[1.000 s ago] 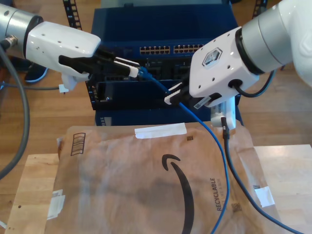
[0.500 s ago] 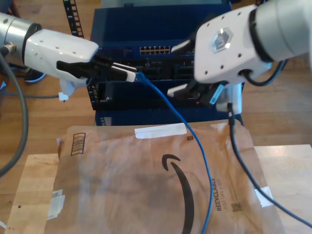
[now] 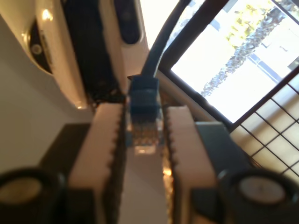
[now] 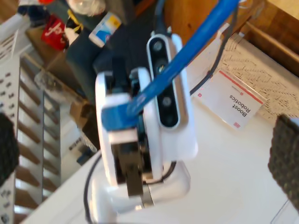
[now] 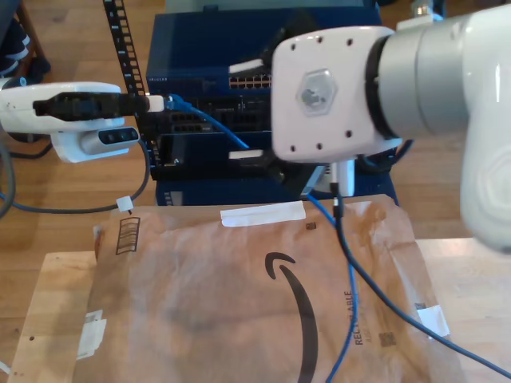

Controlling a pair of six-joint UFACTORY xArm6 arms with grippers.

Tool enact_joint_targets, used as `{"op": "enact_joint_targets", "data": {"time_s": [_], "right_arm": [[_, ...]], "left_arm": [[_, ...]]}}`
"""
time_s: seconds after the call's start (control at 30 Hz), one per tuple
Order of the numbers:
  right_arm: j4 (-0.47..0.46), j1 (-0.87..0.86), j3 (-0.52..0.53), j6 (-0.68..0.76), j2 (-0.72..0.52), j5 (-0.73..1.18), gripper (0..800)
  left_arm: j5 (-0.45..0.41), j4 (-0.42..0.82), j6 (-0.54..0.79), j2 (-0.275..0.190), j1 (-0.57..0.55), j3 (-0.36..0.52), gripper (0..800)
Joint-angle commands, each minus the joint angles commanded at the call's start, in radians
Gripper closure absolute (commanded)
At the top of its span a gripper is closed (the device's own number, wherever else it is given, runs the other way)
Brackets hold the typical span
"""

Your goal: Grab the cable and plug it in

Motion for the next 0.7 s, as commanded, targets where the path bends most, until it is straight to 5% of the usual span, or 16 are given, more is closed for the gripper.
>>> {"op": "enact_joint_targets", "data": {"time_s": [0.7], "right_arm": [[-0.018,0.118,0.034,0.000,0.049,-0.169,146]], "left_arm": [[0.110,-0.003,-0.015,0.021,-0.002,0.008,797]]}}
